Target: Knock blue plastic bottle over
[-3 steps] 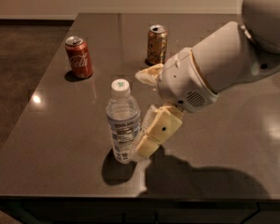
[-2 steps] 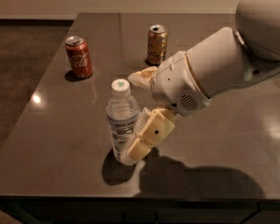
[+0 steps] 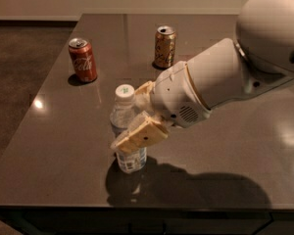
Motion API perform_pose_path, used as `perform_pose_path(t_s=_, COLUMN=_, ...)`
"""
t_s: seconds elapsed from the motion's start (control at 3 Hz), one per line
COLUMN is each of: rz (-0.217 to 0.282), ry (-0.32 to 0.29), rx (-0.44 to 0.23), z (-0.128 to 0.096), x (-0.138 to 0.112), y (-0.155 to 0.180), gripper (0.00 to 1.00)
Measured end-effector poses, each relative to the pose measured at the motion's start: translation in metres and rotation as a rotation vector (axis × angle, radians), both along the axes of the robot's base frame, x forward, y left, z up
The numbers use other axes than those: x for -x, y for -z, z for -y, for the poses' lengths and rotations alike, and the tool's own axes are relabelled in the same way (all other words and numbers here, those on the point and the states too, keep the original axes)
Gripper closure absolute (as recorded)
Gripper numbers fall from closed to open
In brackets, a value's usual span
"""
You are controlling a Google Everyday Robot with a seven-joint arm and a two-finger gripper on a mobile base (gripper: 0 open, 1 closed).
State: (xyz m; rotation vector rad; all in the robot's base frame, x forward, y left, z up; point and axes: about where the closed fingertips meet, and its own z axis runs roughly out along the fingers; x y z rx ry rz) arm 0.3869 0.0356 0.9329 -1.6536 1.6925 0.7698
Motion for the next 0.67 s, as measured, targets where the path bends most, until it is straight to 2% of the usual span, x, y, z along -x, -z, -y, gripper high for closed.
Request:
perform_pose_path(t_s=0.33, rz=0.006, ry=-0.005, rx=0.021, z=0.003, x=-0.004, y=-0.009, gripper=0.65)
perform_pose_path(t_s=0.67, rz=-0.001, ry=0.010, rx=0.096, z=0.024, x=-0.021, y=-0.021, gripper=0.87)
